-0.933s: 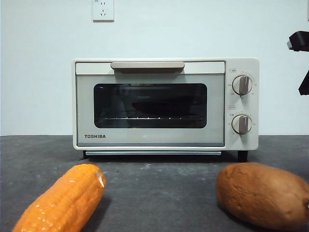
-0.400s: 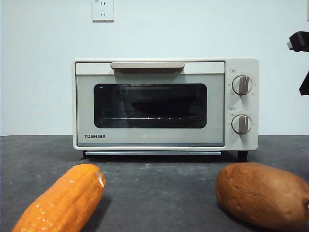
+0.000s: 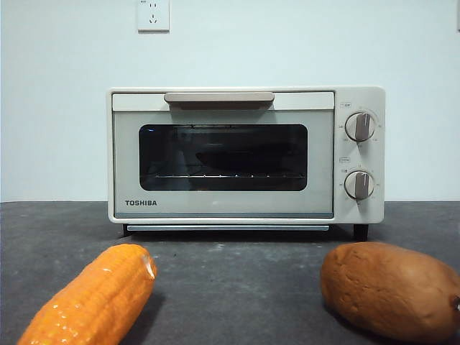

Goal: Take the eggplant from the table,put the eggplant in the oven

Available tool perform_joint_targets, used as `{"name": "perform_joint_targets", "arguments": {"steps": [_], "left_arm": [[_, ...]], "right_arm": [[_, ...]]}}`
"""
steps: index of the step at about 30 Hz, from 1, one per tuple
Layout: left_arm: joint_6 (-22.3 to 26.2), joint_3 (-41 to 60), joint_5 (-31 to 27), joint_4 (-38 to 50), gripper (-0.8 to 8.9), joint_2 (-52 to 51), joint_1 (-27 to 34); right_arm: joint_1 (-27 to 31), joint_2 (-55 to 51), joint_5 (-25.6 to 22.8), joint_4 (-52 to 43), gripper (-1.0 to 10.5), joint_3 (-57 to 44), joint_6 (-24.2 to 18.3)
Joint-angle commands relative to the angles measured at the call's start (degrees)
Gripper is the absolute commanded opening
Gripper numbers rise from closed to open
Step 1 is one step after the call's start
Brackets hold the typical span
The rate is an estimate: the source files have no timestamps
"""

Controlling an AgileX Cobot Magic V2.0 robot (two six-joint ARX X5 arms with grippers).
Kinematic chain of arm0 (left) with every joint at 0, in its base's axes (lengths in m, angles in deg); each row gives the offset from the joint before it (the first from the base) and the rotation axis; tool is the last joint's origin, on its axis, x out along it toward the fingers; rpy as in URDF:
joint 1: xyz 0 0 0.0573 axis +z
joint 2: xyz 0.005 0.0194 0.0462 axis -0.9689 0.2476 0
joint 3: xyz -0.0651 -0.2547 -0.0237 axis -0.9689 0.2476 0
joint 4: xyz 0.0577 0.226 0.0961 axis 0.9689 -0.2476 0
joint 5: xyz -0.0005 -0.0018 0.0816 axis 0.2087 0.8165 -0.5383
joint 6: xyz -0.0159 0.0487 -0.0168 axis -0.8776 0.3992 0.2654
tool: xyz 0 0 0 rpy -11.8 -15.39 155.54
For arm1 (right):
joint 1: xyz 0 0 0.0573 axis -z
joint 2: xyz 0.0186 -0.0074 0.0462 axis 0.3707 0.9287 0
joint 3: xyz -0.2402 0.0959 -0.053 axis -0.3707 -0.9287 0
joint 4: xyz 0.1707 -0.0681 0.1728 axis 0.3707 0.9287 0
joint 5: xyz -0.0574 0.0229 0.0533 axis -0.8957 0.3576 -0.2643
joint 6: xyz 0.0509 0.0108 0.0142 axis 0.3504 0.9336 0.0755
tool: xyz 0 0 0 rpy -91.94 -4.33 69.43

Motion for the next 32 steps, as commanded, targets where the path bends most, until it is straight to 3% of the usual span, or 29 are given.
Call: {"name": "perform_joint_targets", "arguments": {"steps": [1,10,16,32], "left_arm": [[0.9,0.1,0.0,0.8,0.06,-0.1,0.1],[0.9,0.1,-0.1,0.8,0.06,-0.1,0.1],[0.9,0.1,0.0,0.8,0.06,-0.1,0.1],[0.9,0.1,0.0,0.9,0.06,-0.1,0.0]], "right_arm": [[2.4,-1.2,3.1,2.8,0.0,-1.5,-1.1],[3.1,-4.8,15.6,3.1,0.0,-9.0,-1.1],[3.0,-6.1,21.1,3.1,0.0,-14.0,-0.7],[3.0,-6.1,22.0,1.1,0.0,-15.6,-0.5]]}}
